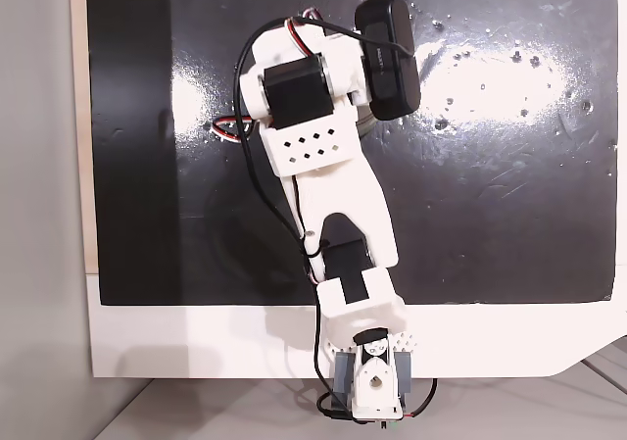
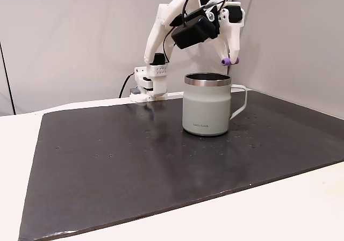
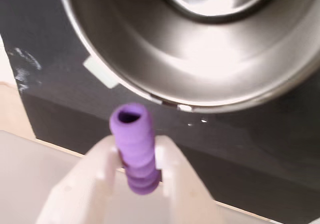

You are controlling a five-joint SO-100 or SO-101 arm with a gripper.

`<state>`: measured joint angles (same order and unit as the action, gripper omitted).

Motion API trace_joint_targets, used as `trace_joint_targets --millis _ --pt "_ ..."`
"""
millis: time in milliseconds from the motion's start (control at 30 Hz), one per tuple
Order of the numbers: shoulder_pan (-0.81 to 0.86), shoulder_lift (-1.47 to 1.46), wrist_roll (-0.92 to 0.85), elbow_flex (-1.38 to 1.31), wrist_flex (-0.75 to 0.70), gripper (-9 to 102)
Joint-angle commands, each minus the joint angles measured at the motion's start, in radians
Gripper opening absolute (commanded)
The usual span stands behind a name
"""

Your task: Grasp a pengrip and put it in the cup.

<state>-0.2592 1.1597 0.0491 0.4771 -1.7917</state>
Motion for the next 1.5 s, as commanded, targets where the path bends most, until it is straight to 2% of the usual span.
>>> trace_joint_targets --millis 0,133,600,933,1100,1467 --pt "0.002 -0.034 0.017 -0.129 -0.006 0" --pt "0.034 -0.054 0.017 -0.164 -0.008 0" --pt "0.129 0.138 -0.037 0.132 -0.009 0" --pt "0.155 0.138 -0.054 0.167 -0.009 0" --pt "0.153 0.143 -0.052 0.167 -0.009 28" --pt "0.152 0.149 -0.066 0.167 -0.009 30"
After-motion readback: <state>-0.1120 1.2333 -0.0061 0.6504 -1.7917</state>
